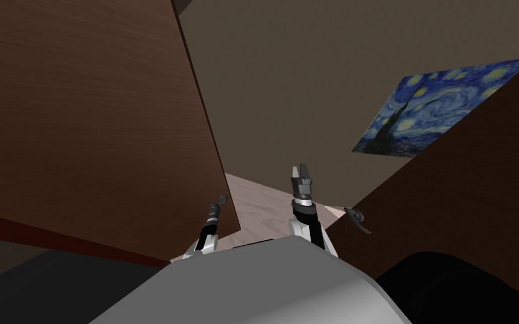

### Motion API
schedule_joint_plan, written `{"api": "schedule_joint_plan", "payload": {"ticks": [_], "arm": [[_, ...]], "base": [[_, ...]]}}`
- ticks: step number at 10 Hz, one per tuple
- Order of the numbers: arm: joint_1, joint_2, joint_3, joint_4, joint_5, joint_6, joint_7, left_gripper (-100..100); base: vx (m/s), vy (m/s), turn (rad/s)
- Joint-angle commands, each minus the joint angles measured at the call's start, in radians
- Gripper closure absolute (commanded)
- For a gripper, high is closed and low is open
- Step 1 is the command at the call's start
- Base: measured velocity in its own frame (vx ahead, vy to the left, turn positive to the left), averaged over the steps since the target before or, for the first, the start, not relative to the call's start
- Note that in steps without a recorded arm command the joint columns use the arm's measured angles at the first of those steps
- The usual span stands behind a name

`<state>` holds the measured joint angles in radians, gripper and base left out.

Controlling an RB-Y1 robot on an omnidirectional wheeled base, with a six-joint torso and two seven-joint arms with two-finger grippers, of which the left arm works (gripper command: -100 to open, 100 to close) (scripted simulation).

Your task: Push the door open

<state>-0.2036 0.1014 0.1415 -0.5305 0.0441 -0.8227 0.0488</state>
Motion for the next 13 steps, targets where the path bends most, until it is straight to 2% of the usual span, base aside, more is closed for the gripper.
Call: {"api": "schedule_joint_plan", "payload": {"ticks": [1,2,4,5,6,9,10,11,13], "arm": [[0.008,0.011,0.022,-0.016,-0.001,0.001,0.001,100],[0.008,0.01,0.033,-0.017,-0.002,0.001,-0.001,100],[0.008,0.01,0.033,-0.017,-0.002,0.001,-0.001,100],[0.009,0.008,0.055,-0.019,-0.006,0.003,-0.005,100],[0.009,0.008,0.055,-0.019,-0.006,0.003,-0.005,100],[0.011,0.004,0.093,-0.023,-0.012,0.006,-0.013,100],[0.011,0.004,0.093,-0.023,-0.012,0.006,-0.013,100],[0.012,0.001,0.114,-0.025,-0.016,0.007,-0.017,100],[0.012,0.0,0.119,-0.025,-0.016,0.007,-0.018,100]], "base": [[0.192,-0.054,0.1],[0.191,-0.06,0.149],[0.094,-0.028,0.029],[0.137,-0.042,0.101],[0.14,-0.057,0.12],[0.202,-0.085,0.154],[0.122,-0.037,0.045],[0.173,-0.04,0.118],[0.134,-0.048,0.072]]}}
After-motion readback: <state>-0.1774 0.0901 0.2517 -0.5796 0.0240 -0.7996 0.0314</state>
